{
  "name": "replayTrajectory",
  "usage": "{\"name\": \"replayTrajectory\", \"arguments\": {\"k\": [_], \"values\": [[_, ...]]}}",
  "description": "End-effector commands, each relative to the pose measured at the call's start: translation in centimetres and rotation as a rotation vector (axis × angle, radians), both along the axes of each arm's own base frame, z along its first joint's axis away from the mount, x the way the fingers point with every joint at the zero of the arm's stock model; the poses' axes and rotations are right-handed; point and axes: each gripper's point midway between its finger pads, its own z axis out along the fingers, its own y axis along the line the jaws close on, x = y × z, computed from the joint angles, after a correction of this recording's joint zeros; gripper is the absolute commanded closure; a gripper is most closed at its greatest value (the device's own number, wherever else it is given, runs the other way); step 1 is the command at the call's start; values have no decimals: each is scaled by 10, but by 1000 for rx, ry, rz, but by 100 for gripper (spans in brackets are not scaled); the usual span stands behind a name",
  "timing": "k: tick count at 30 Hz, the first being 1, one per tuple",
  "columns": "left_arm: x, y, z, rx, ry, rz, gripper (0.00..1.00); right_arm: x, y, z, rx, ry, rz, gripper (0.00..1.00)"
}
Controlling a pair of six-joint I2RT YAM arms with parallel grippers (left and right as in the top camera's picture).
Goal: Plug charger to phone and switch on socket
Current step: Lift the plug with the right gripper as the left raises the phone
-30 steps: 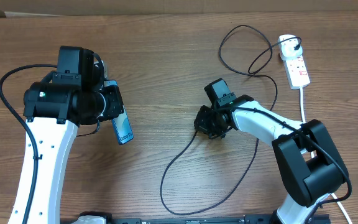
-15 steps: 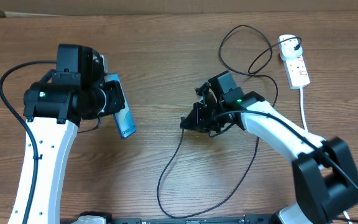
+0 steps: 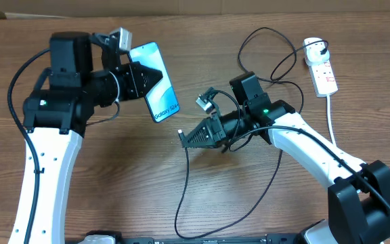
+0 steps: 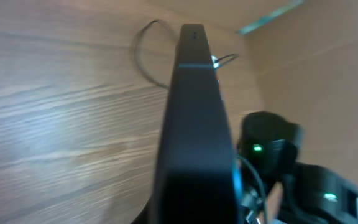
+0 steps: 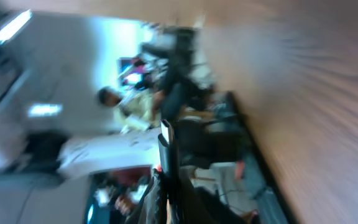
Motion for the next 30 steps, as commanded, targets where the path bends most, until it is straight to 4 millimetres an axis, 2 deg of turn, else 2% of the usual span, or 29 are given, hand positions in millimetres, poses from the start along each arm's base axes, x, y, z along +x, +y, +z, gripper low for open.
{"name": "replayTrajectory", "arguments": {"k": [1,4,7,14,18,30], "values": [[-11,-4,29,-149,-36,-93,96,-16,-7,48,194,-21,121,96],[-13,0,40,-219,-37,-114,96,-14,-6,50,188,-11,120,96],[-9,7,41,-262,-2,-92,96,-12,-5,52,189,-13,120,96],[6,8,12,-341,214,-28,96,-3,-1,68,205,-58,125,96],[9,3,5,-389,260,-75,96,3,3,75,200,-90,99,96],[7,-1,11,-406,213,-137,96,6,5,74,181,-68,79,96]]}}
